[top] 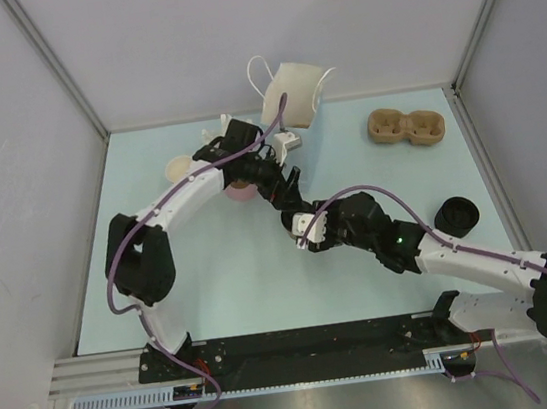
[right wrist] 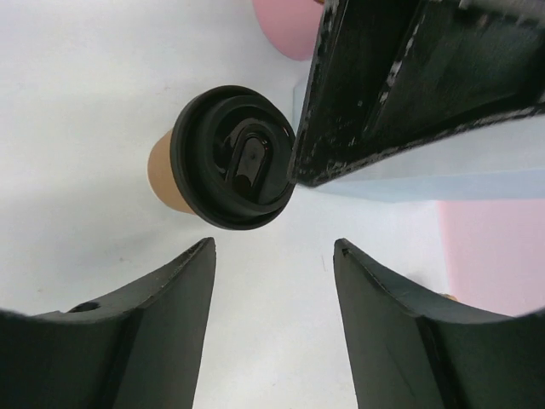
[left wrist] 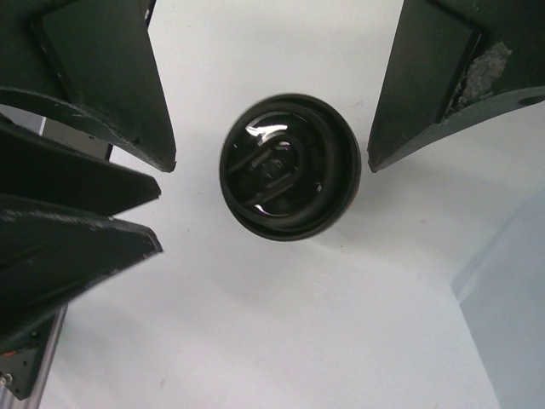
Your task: Pack the takeout coffee
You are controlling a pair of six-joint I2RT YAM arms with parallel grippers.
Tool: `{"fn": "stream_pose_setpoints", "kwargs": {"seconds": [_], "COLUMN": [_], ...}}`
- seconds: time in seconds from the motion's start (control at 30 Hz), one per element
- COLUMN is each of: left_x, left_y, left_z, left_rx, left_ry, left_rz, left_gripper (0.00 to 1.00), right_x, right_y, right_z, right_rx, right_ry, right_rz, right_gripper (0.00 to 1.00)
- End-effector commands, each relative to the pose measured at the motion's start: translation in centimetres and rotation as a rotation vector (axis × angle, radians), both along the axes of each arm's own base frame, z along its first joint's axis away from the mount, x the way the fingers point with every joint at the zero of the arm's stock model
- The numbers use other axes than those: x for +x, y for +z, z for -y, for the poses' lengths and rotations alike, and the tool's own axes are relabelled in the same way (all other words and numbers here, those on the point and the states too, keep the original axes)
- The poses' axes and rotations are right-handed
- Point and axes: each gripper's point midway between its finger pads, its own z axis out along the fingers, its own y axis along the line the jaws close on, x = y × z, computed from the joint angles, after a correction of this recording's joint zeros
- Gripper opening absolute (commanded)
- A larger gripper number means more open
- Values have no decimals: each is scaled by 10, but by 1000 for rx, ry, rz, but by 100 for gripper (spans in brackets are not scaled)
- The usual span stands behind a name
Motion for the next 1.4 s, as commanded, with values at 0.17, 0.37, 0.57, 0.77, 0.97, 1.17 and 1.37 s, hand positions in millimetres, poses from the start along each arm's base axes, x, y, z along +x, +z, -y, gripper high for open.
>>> {"fn": "stream_pose_setpoints", "kwargs": {"seconds": [0.17,0.37,0.57,0.77,0.97,1.17,1.37], "left_x": [-30,-45,-50,-58,-71,-68,-67], "left_y": [61,84,89,67,56,54,46], "left_z": [-25,-56,-112,-169,-183,-181,-182], "left_rx": [-49,-58,-70,-115,-112,-123,-126], "left_ry": [-129,-118,3,169,219,221,218], "left_rz": [150,205,220,173,208,189,171], "left_gripper": [99,99,100,99,100,99,99], "right_x": [-6,-1,-2,10,19,16,12], "right_y": [44,37,24,14,12,9,-7], "right_z": [3,4,-9,-23,-33,-39,-35], "right_rx": [42,-25,-77,-97,-85,-106,-158], "right_ry": [71,105,202,254,294,338,358], "right_rz": [-69,-90,-144,-176,-226,-268,-313], "right_gripper": [84,90,88,81,67,66,62]}}
